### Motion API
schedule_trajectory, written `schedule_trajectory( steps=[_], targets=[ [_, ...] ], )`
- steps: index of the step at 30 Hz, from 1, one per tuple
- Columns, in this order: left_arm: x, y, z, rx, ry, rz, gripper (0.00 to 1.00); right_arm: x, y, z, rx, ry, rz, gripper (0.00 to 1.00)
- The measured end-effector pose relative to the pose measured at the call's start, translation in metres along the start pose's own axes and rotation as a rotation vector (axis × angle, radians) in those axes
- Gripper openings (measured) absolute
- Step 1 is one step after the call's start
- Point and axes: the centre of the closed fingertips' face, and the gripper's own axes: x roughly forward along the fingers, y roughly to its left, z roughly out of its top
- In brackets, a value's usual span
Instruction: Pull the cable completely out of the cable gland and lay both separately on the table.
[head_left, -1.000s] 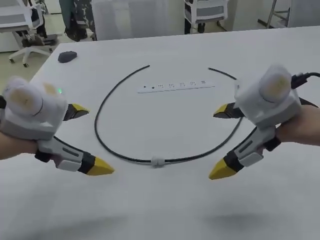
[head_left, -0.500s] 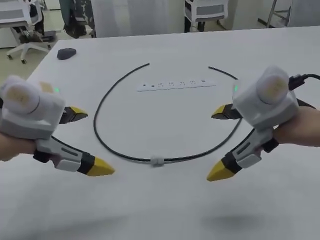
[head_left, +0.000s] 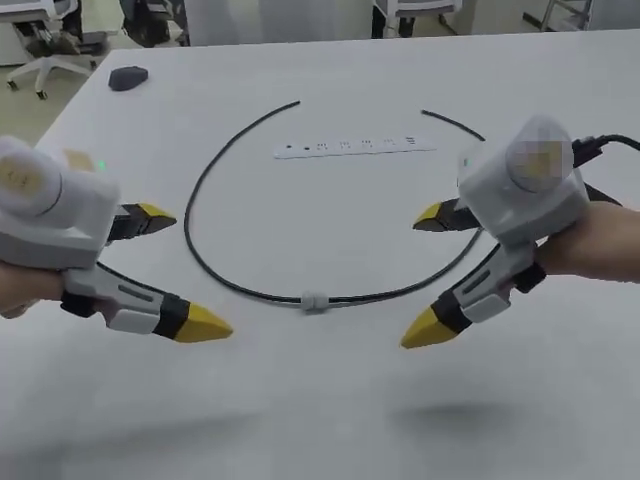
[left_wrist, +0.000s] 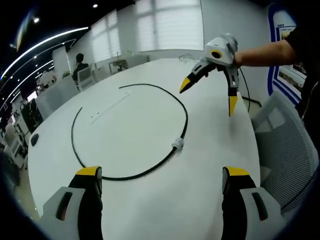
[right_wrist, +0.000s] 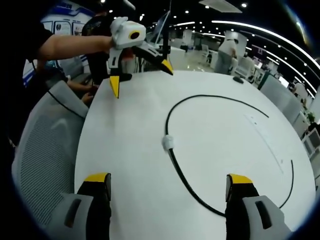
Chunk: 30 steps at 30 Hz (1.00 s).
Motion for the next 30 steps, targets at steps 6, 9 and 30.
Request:
schedule_trajectory(
  steps=[6,9,30],
  targets=[
    [0.007,-0.009,-0.009,-0.002,0.007,-0.040,1.00,0.018,0.004,-0.005,-0.002,0.019,0.044,0.94],
    [0.008,-0.013,-0.010,-0.019,0.004,-0.056,1.00,0.027,0.006,-0.003,-0.002,0.009,0.073,0.85],
    [0.031,-0.034,-0.014,-0.137,-0.074,-0.122,0.94,0.092,-0.003,0.014,0.001,-0.041,0.117,0.29]
  ],
)
